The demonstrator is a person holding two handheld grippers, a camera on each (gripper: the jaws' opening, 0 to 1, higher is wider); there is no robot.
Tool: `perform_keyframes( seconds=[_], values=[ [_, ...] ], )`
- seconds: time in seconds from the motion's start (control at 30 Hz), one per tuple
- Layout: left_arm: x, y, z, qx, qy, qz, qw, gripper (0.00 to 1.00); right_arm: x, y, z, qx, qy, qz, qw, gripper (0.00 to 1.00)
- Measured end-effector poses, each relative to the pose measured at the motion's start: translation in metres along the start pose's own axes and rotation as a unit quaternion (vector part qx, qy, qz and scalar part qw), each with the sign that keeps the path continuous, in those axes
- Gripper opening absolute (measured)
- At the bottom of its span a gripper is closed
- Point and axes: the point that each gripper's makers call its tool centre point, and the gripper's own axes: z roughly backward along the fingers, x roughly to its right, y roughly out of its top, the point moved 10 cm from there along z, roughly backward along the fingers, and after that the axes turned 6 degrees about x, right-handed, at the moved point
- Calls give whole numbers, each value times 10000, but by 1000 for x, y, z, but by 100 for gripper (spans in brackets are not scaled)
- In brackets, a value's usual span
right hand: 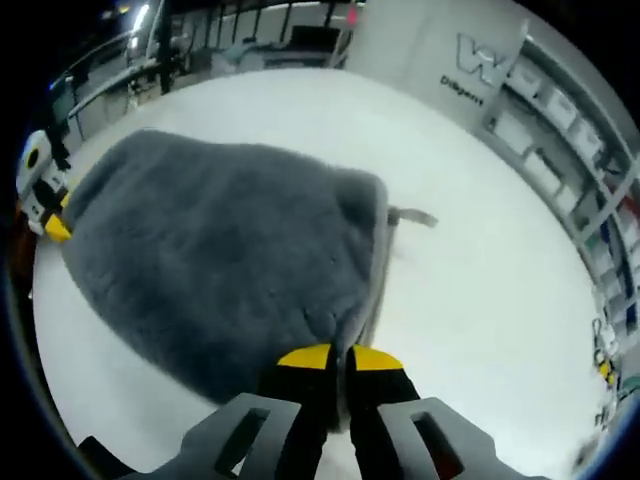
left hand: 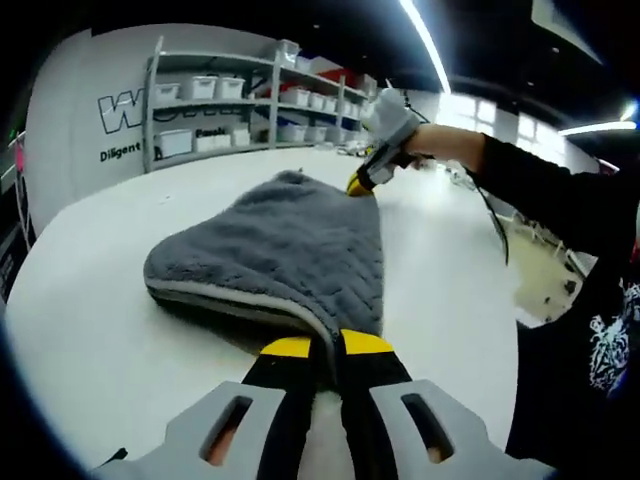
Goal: Open the folded towel by lifting each exposed corner and separating the folded layers until the towel lies flat within the target outline without major curled edges
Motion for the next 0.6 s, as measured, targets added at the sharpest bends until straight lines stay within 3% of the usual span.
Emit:
perform_keyframes(
  seconds=[0.4, 0.6],
  values=[
    [30, 0, -11, 105, -323, -188, 9992, 6, 5, 31, -27, -11, 34, 556, 9984, 0],
    [42, 2, -17, 145, -338, -342, 9987, 6, 7, 50, -41, -49, 142, 556, 9983, 0]
  ],
)
